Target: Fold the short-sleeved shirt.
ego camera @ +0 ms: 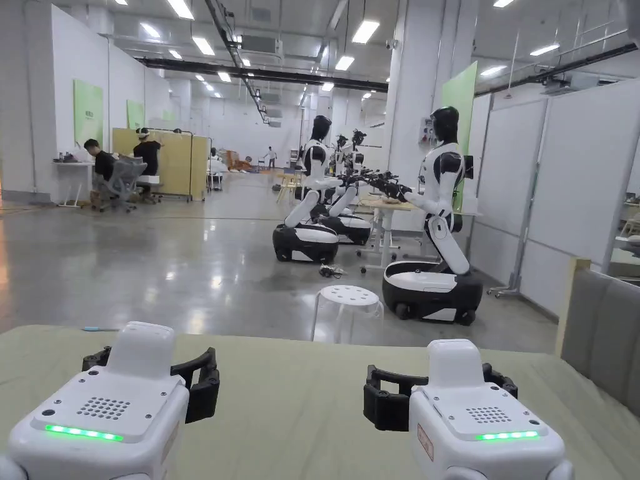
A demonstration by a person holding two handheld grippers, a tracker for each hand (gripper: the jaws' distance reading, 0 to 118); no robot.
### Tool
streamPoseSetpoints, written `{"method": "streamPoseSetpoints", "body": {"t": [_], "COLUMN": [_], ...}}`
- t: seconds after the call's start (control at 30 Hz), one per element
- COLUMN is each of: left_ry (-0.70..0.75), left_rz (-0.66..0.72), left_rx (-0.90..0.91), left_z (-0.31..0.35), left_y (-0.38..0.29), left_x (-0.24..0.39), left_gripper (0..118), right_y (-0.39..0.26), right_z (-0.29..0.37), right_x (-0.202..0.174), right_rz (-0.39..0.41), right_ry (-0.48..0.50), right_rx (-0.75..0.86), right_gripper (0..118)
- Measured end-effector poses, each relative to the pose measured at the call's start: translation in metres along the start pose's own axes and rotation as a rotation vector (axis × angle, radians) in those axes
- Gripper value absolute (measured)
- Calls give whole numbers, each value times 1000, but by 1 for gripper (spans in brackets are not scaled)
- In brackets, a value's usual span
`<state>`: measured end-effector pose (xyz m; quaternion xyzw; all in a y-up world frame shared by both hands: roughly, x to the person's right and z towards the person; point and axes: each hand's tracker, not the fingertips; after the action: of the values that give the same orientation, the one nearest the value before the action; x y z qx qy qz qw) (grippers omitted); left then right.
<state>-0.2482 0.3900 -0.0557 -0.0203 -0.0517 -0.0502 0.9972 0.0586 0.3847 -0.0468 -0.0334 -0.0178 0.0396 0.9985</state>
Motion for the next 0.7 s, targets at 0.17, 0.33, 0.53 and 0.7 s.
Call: {"method": "streamPoseSetpoints", "body": {"t": [0.17,0.33,0.53,0.7], "left_ry": [4,8,-3,-32], "left_rz": [0,5,30,34], "left_rx": [-7,2,7,27], "left_z": [-3,-2,-3,3], "left_y": [-1,-4,-4,-4], "left_x": [0,1,1,3], "left_gripper": [72,72,71,3], "right_y": [4,4,1,3], "right_z": [1,0,0,3], "right_x": [0,0,-1,-4], "right_rz": [-18,-20,-16,27], "right_ry": [10,11,19,-34], "right_rx": [12,-3,-5,-1], "right_gripper": [118,118,117,0]}}
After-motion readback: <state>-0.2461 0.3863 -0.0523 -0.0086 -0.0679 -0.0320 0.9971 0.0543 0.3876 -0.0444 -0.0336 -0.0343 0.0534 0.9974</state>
